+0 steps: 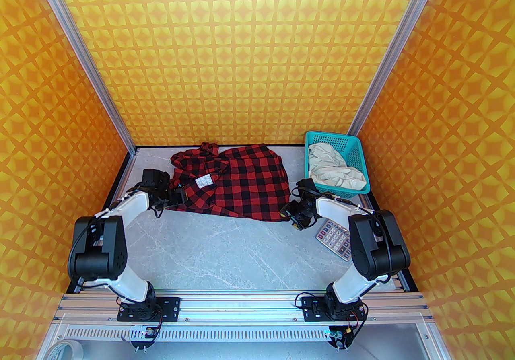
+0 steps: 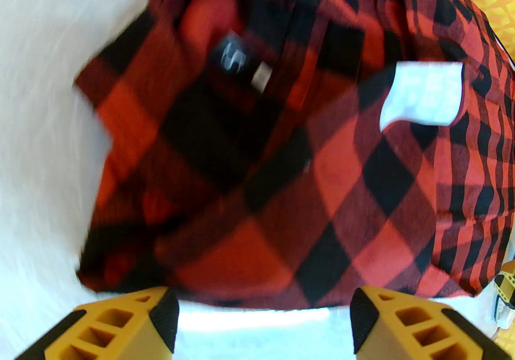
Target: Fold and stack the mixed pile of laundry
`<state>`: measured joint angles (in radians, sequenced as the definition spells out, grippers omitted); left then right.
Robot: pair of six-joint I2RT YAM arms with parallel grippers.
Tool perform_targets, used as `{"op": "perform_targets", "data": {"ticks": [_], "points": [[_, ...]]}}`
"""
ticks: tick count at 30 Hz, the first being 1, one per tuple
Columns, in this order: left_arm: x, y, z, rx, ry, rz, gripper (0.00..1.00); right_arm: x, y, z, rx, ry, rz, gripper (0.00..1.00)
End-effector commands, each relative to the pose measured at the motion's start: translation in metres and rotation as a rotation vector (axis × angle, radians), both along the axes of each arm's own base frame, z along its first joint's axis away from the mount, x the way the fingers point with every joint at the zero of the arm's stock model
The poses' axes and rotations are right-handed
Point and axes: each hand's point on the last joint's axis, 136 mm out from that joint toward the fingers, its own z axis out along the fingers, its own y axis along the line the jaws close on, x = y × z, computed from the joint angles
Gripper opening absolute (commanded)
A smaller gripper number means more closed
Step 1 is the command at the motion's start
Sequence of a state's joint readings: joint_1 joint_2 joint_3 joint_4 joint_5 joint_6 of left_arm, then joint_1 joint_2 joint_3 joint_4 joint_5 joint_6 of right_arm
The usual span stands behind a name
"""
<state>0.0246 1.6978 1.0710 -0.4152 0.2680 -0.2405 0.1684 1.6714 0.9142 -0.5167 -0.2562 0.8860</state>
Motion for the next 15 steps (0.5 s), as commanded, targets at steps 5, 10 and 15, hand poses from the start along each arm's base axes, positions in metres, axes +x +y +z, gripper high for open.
{"op": "perform_targets", "data": {"ticks": [5, 10, 15], "points": [[0.016, 0.004, -0.003, 0.047, -0.01, -0.062, 0.68, 0.019, 0.011, -0.007, 0.035, -0.028, 0.014, 0.44], [0.024, 0.005, -0.003, 0.065, 0.01, -0.088, 0.7, 0.026, 0.013, -0.004, 0.037, -0.043, 0.032, 0.29], [0.023, 0.016, 0.003, 0.166, 0.017, -0.141, 0.73, 0.029, 0.012, 0.005, 0.024, -0.066, 0.05, 0.17]]}}
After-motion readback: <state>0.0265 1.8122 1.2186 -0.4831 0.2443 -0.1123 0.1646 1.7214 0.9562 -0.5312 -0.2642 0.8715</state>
